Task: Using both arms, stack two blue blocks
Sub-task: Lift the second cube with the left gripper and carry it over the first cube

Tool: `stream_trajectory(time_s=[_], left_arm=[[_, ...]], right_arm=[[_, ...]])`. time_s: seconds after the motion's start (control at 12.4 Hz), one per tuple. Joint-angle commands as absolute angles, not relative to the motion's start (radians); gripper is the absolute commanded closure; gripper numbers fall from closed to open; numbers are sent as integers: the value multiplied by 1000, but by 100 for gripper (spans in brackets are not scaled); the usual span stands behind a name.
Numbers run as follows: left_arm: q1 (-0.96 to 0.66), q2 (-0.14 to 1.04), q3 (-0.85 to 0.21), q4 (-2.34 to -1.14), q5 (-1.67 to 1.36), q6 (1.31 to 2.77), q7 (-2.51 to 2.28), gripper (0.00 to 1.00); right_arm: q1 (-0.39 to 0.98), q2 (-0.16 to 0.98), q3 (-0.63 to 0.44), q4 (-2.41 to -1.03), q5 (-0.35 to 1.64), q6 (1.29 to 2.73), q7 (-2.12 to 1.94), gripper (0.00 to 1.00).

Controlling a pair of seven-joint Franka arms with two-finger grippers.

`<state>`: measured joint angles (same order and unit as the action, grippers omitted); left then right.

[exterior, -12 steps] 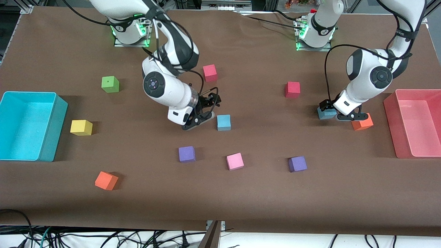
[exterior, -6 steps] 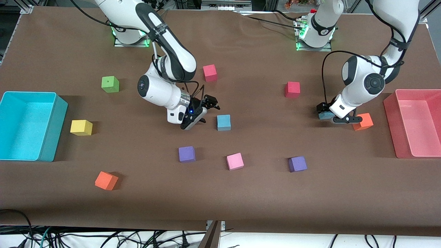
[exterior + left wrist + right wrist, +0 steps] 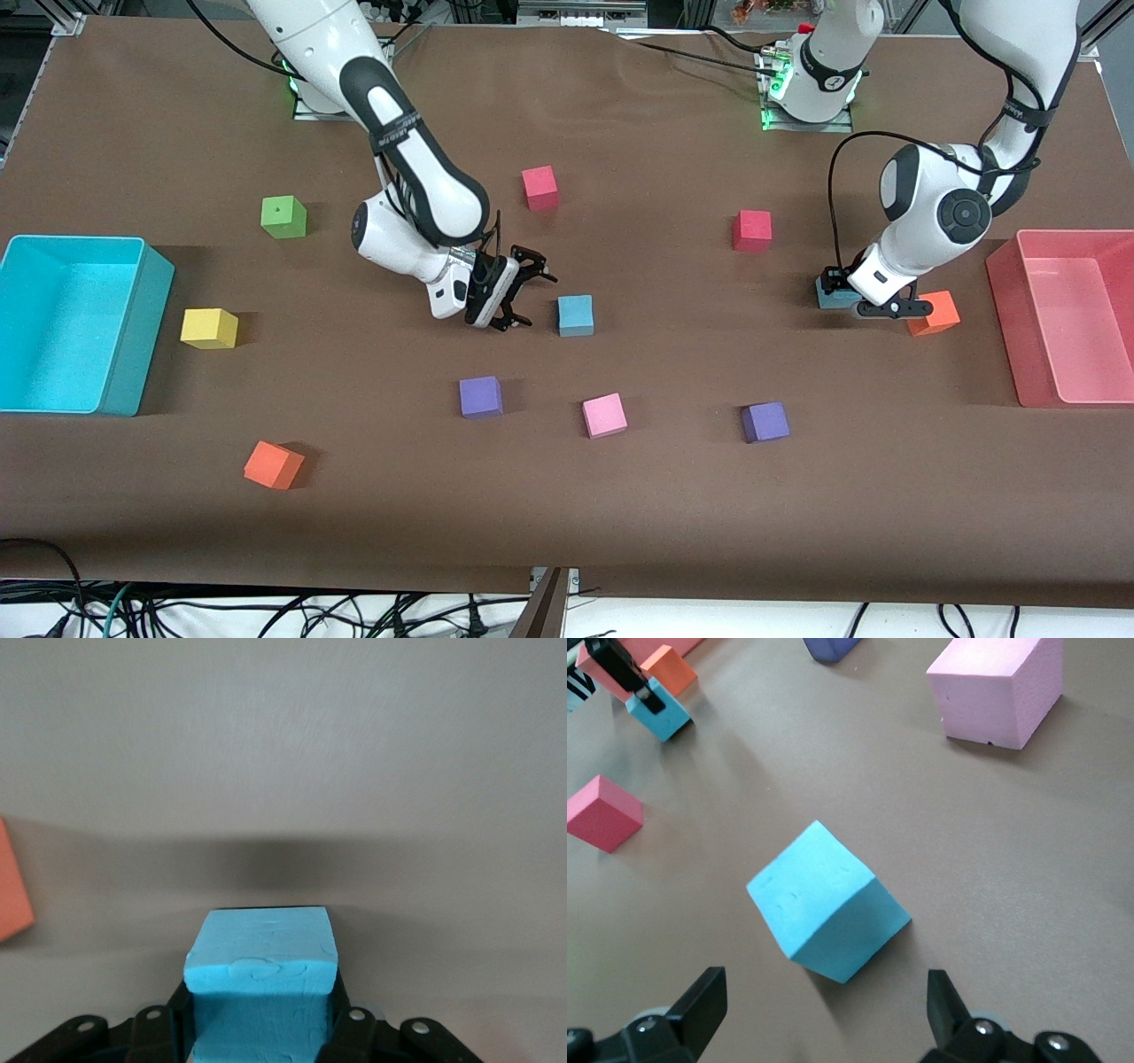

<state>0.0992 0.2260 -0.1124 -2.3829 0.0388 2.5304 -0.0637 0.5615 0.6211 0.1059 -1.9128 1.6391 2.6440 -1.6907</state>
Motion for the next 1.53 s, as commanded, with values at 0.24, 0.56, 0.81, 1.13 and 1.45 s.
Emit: stream_trajectory(time_s=[0.24,0.56,0.81,1.13,1.45], left_arm=[[-110,141,-165,-2136,-49,2352,-81,100],[-317,282,-166,-1923,-64,2306,-258,100],[-444,421,-163,-1723,-64,2179,-392,100],[-613,583,-91,-1545,-64,2158,-563,100],[-690,686,-45,-1420,-66,2091,-623,100]], right_arm=[[588,643,90,-1895,1864,2658,-1988,0],[604,666,91,-1891,1890,2654,-2054,0],[606,669,91,-1891,1920,2646,-2068,0],[607,686,91,-1871,1936,2648,-2100,0],[617,693,89,-1861,1947,2648,-2100,0]])
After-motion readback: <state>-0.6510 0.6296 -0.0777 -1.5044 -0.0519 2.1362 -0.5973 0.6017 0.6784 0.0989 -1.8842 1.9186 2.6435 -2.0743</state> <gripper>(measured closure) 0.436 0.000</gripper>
